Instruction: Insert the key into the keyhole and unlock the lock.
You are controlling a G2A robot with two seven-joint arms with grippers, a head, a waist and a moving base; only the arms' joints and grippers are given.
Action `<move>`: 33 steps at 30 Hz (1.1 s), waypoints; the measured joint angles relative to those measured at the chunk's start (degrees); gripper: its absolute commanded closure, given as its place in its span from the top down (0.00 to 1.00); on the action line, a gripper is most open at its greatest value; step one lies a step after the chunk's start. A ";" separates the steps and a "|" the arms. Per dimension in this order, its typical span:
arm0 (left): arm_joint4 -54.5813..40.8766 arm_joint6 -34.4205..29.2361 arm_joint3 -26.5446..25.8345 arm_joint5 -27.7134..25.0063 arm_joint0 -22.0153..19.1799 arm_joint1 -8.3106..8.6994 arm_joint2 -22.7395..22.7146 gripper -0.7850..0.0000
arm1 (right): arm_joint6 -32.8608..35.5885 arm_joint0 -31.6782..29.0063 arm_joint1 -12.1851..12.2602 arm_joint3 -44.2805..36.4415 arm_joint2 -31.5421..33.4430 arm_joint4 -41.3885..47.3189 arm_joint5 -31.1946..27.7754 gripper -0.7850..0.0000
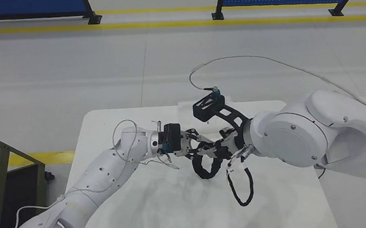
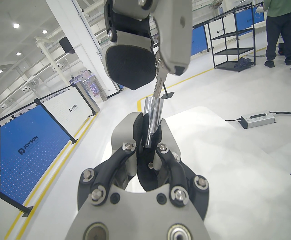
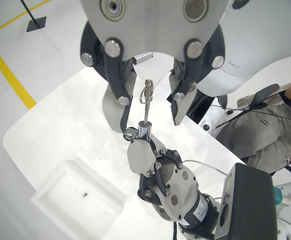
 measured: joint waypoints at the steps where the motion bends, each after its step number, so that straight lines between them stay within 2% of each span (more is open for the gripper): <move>1: -0.56 -0.29 0.10 -0.29 0.03 0.03 0.07 0.00 | -0.11 0.12 0.03 0.00 0.09 0.30 0.11 1.00; 6: -5.43 -3.16 0.36 -3.18 0.25 0.37 0.33 0.00 | -1.35 -0.22 0.80 -0.02 1.86 0.11 -2.24 1.00; 17: -18.77 -12.10 -1.37 -12.12 1.54 2.57 -1.40 0.00 | -4.49 -5.42 5.15 -0.76 4.98 -5.66 -21.39 1.00; 22: -24.81 -16.58 -1.80 -16.49 2.58 3.58 -2.43 0.00 | -5.89 -8.27 7.66 -1.27 6.39 -9.63 -26.79 1.00; 26: -29.00 -16.37 -1.95 -16.38 2.73 4.16 0.30 0.00 | -6.46 -10.92 9.79 -1.62 7.43 -11.58 -29.57 1.00; 30: -33.15 -16.46 -2.19 -16.37 0.77 4.73 5.15 0.00 | -7.68 -13.90 11.93 -0.72 8.43 -12.26 -33.67 1.00; 33: -36.14 -16.60 -2.12 -16.37 -1.17 5.07 8.73 0.00 | -7.88 -14.13 12.11 -0.53 8.53 -12.30 -33.85 1.00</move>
